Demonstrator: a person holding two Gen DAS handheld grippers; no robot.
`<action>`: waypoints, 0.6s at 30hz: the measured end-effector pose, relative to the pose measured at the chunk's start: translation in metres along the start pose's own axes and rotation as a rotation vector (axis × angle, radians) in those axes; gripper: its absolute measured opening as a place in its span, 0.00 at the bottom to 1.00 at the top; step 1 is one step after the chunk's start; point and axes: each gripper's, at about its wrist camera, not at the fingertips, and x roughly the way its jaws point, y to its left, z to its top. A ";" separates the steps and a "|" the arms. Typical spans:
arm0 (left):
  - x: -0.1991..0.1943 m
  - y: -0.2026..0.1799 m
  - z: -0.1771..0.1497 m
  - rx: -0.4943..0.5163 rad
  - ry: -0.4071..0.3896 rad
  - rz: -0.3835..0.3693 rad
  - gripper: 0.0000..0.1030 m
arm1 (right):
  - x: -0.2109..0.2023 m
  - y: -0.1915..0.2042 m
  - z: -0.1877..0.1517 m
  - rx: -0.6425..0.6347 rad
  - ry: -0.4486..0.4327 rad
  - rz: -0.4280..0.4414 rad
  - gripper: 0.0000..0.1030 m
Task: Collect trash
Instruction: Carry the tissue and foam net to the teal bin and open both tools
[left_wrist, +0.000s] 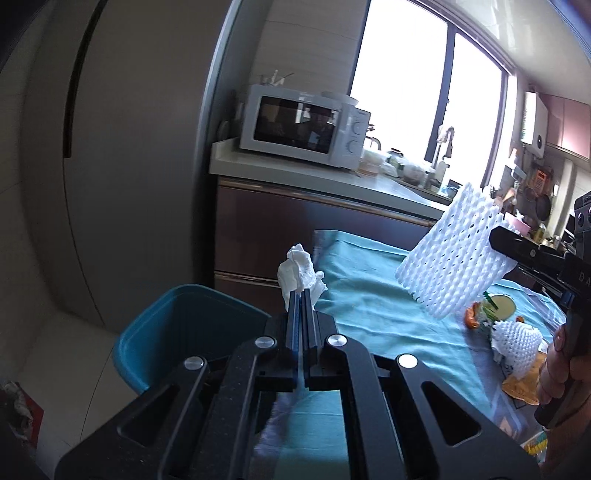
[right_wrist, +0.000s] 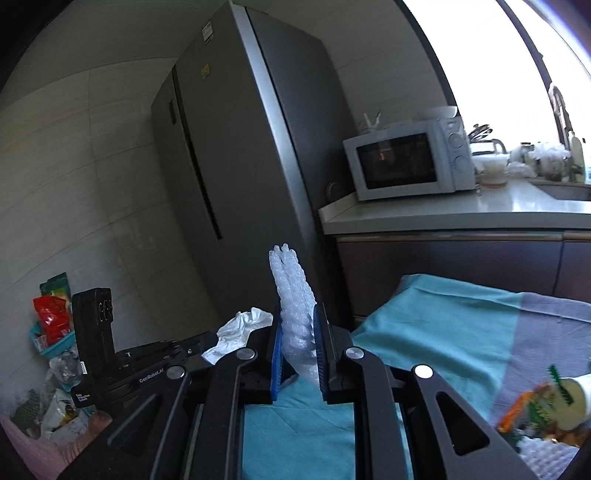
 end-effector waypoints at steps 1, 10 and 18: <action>0.002 0.011 0.001 -0.013 0.003 0.020 0.02 | 0.014 0.003 0.001 0.008 0.019 0.026 0.14; 0.039 0.083 -0.021 -0.100 0.089 0.162 0.02 | 0.115 0.027 -0.009 0.036 0.168 0.120 0.14; 0.070 0.107 -0.039 -0.124 0.171 0.216 0.02 | 0.179 0.037 -0.027 0.043 0.332 0.107 0.15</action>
